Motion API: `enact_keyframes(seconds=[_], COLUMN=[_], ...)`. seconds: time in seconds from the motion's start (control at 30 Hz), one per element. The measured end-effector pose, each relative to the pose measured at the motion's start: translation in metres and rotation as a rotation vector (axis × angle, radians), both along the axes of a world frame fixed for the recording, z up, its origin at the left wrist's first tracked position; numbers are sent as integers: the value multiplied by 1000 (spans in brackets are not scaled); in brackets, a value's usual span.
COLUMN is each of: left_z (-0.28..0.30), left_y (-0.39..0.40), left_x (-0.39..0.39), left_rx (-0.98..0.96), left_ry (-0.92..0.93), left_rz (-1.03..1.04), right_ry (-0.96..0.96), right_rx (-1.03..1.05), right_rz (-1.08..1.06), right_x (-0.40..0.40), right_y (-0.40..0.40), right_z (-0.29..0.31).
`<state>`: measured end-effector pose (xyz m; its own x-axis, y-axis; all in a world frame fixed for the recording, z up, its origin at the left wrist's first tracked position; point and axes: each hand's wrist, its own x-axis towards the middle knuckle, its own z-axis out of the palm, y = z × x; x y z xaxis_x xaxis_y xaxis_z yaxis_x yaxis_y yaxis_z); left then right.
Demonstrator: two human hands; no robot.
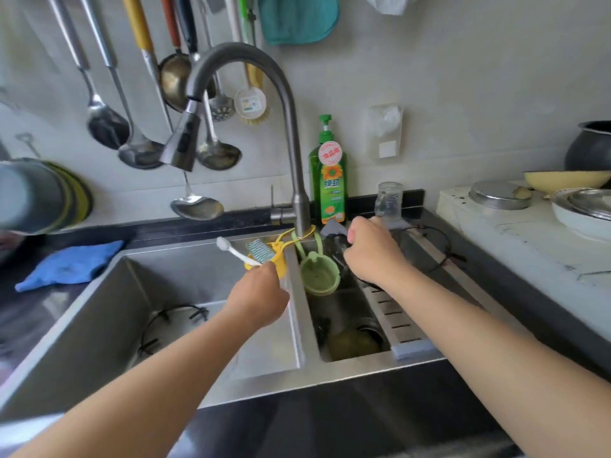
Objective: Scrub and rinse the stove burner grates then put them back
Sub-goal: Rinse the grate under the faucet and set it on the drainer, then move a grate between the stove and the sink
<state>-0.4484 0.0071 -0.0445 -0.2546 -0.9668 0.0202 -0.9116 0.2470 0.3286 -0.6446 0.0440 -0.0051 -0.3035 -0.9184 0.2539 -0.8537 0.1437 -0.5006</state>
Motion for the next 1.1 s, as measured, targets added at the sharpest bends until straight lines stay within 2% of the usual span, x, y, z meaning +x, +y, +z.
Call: enact_keyframes(seconds=[0.07, 0.13, 0.2, 0.27, 0.3, 0.33, 0.4, 0.47, 0.57, 0.63, 0.7, 0.87, 0.93, 1.03, 1.1], left_z=[4, 8, 6, -1, 1, 4, 20, 32, 38, 31, 22, 4, -3, -13, -25], left_y=[6, 15, 28, 38, 46, 49, 55, 59, 65, 67, 64, 57, 43, 24, 17], left_x=[37, 83, 126, 158, 178, 187, 228, 252, 308, 362, 406, 524, 562, 586, 600], left_rx=[-30, -5, 155, 393, 406, 353, 233, 221, 217, 187, 108, -233, -160, 85, 127], left_ry=[-11, 28, -43, -144, -165, -143, 22, 208, 301, 330, 301, 107, 71, -46, -137], left_rz=[74, 134, 123, 55, 43, 29, 81, 127, 216, 306, 424, 855, 932, 879, 822], right_ry=[-69, -80, 85, 305, 361, 357, 297, 223, 183, 56, -20, -2, -22, -52, -51], right_rx=[14, 113, 366, 749, 863, 887, 852, 808, 660, 523, 431, 321, 301, 299, 309], right_rz=[133, 279, 422, 562, 611, 628, 616, 596, 631, 646, 666, 715, 715, 702, 711], right_x=[50, 110, 165, 195, 209, 210, 233, 247, 300, 356, 396, 471, 493, 506, 510], right_y=[-4, -8, -7, -4, 0, 3, -1, 0, -9, -25, -32, -41, -51, -61, -69], right_z=[2, -8, -33, -57, -58, -56, -38, -16, 5, 2, -3, -26, -36, -41, -46])
